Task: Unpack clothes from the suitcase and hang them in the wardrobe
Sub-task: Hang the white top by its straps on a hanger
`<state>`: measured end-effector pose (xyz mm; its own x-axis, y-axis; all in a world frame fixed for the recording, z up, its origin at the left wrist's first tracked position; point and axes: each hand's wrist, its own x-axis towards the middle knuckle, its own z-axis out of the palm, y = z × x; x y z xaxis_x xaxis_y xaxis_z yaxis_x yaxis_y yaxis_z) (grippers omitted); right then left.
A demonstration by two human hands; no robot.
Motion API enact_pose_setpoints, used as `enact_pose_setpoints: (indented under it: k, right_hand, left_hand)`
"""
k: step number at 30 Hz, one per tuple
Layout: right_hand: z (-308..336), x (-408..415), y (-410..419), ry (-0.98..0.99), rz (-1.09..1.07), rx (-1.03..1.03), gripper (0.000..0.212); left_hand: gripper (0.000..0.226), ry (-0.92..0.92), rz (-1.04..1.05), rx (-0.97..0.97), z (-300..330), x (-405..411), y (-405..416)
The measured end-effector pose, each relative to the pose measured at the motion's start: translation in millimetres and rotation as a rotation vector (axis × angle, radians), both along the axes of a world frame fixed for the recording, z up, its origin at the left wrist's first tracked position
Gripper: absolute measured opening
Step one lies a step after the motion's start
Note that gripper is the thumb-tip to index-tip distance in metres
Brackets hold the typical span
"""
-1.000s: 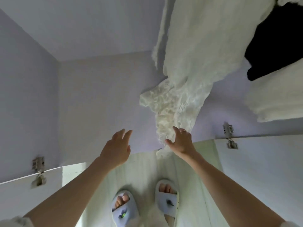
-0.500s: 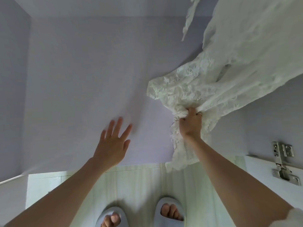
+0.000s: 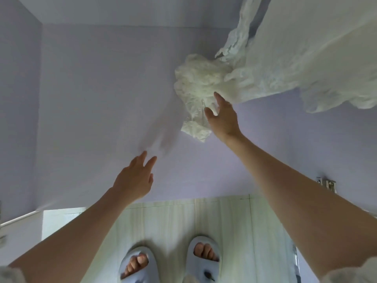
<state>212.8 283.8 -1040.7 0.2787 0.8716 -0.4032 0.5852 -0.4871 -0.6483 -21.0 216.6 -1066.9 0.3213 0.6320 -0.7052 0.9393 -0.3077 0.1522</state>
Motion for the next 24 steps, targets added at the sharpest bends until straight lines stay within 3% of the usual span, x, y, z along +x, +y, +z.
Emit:
enact_pose_setpoints:
  k: [8,14,24]
  right_hand:
    - [44,-29,-122,-0.008,0.237,-0.535,0.038]
    - [105,-60,-213,0.039,0.263,-0.560,0.034]
    - [166,-93,-340,-0.028,0.328,-0.511,0.033]
  left_hand:
    - [0.040,-0.091,0.081,-0.078,70,-10,-44]
    - [0.036,-0.062,-0.076,-0.148,135,-16,-117]
    - [0.034,-0.119,-0.038,-0.151,209,-22,-222]
